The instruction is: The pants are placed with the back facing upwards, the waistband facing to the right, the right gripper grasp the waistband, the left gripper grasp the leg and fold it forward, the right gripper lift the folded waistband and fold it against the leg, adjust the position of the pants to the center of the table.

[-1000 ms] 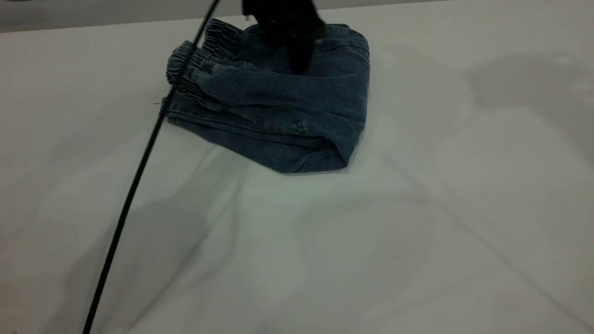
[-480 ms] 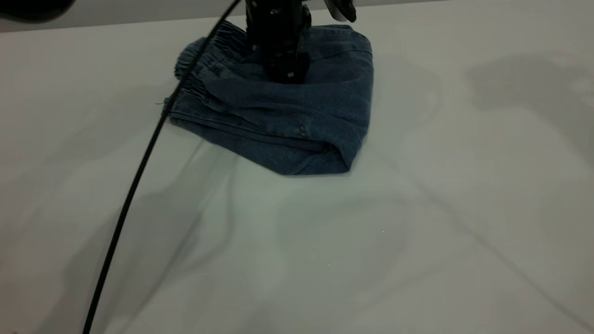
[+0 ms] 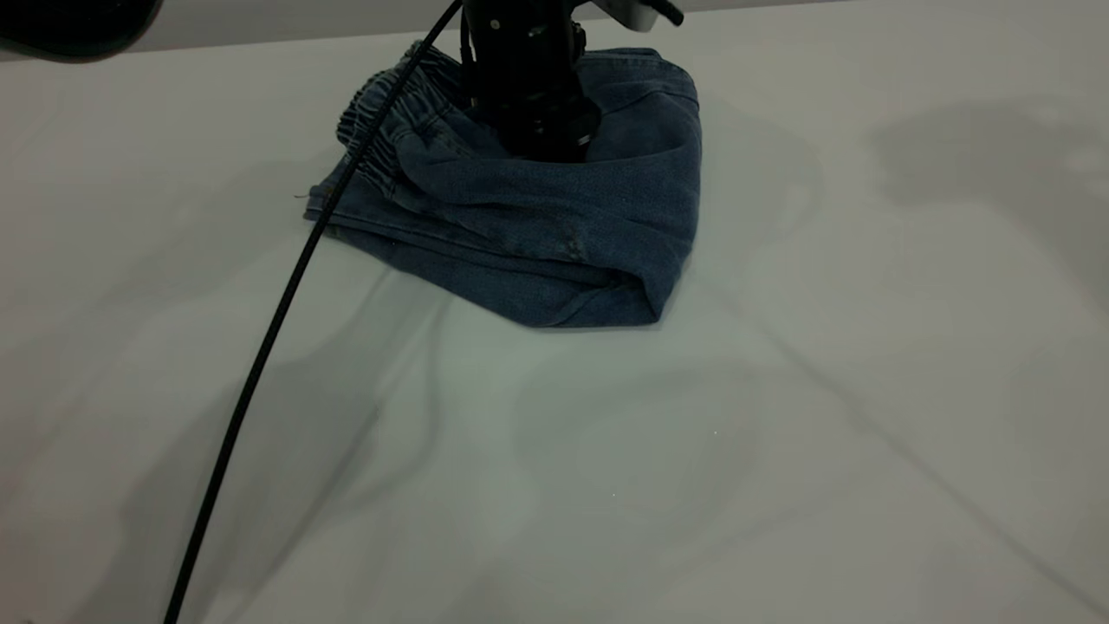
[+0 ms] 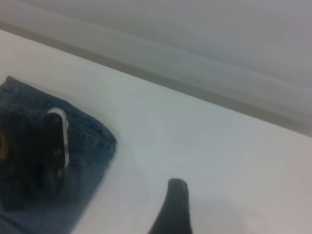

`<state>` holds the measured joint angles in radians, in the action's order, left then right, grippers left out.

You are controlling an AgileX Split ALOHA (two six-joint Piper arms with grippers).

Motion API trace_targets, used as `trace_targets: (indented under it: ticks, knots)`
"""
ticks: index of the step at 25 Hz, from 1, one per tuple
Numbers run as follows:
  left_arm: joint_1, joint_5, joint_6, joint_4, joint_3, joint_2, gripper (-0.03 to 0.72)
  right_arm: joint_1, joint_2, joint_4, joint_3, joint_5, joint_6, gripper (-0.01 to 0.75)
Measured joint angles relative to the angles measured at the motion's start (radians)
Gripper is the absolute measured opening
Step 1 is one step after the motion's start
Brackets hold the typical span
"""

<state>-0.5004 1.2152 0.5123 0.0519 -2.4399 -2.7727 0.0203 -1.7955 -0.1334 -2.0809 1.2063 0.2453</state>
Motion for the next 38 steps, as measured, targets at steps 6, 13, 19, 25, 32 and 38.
trace_targets:
  ticks: [6, 13, 19, 25, 32, 38]
  knots:
    - [-0.005, -0.006, -0.29, -0.002, 0.003, 0.009, 0.471, 0.0, 0.0, -0.002, 0.0, 0.0, 0.0, 0.587]
    - [-0.057, 0.021, -0.454, 0.002, 0.008, 0.078, 0.468, 0.0, 0.0, -0.003, 0.0, -0.001, 0.0, 0.587]
    - [-0.095, 0.014, -0.315, -0.086, 0.007, 0.14, 0.466, 0.0, 0.0, -0.003, 0.0, -0.001, 0.0, 0.587]
    - [-0.098, 0.009, 0.003, -0.238, 0.004, 0.142, 0.463, 0.0, 0.0, -0.001, 0.0, -0.001, 0.0, 0.587]
    - [-0.052, 0.007, 0.309, -0.252, 0.004, 0.118, 0.463, 0.0, 0.0, -0.002, 0.0, -0.002, 0.0, 0.587]
    - [-0.037, 0.005, 0.482, -0.082, 0.004, 0.078, 0.463, 0.0, 0.0, -0.003, 0.0, -0.002, 0.0, 0.587]
